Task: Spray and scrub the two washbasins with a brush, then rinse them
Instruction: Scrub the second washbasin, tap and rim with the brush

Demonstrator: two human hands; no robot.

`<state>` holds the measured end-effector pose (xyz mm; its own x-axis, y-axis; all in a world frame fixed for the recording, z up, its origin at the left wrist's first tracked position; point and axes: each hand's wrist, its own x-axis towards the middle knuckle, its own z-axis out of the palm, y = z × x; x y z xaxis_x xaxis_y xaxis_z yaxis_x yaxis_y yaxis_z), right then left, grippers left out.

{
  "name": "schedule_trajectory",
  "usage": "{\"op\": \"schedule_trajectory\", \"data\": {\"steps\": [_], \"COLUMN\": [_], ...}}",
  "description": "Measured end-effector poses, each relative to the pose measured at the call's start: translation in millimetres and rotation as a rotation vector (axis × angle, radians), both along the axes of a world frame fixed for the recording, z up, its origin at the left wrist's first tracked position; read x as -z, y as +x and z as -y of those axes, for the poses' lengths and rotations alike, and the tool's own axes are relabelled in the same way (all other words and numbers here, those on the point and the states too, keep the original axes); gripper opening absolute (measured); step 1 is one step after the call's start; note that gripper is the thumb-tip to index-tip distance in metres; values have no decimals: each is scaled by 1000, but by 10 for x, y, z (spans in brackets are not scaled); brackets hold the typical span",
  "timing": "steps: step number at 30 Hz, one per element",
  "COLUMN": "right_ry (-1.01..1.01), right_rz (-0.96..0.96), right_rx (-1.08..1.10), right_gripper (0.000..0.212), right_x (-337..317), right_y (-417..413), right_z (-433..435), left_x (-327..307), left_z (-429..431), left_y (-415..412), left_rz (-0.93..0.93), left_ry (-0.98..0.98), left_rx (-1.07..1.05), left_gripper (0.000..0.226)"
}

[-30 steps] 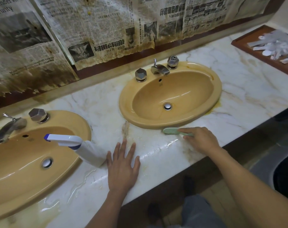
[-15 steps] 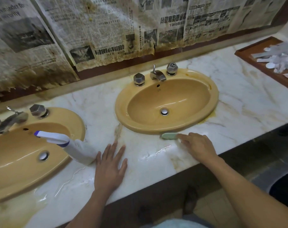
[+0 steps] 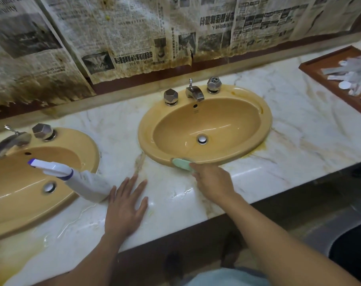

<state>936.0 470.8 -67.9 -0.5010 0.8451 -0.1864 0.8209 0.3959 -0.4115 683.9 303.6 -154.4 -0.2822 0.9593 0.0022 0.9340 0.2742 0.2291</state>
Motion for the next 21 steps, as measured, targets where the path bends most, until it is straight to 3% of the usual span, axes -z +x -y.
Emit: {"op": "schedule_trajectory", "data": {"steps": [4,10,13,17,21], "right_ry": [-49,-78,-114,-130,-126], "right_rz": [7,-49,-89,-106,-83], "right_rx": [141,542,522,336,457], "right_gripper": [43,37,38,35,38], "right_x": [50,-16,10,8,13], "right_y": [-90,798,682,237,485], "right_z": [20,-416,-368,-46,-244], "left_x": [3,15,8,11,20], "left_z": [-3,-5,-11,-4,4], "left_y": [4,-4,1,-8,-6], "left_rz": [-2,-2,6,-1,-7], "left_ry": [9,19,14,8,1], "left_rx": [-5,4,5,8,9], "left_gripper": [58,58,58,58,58]}}
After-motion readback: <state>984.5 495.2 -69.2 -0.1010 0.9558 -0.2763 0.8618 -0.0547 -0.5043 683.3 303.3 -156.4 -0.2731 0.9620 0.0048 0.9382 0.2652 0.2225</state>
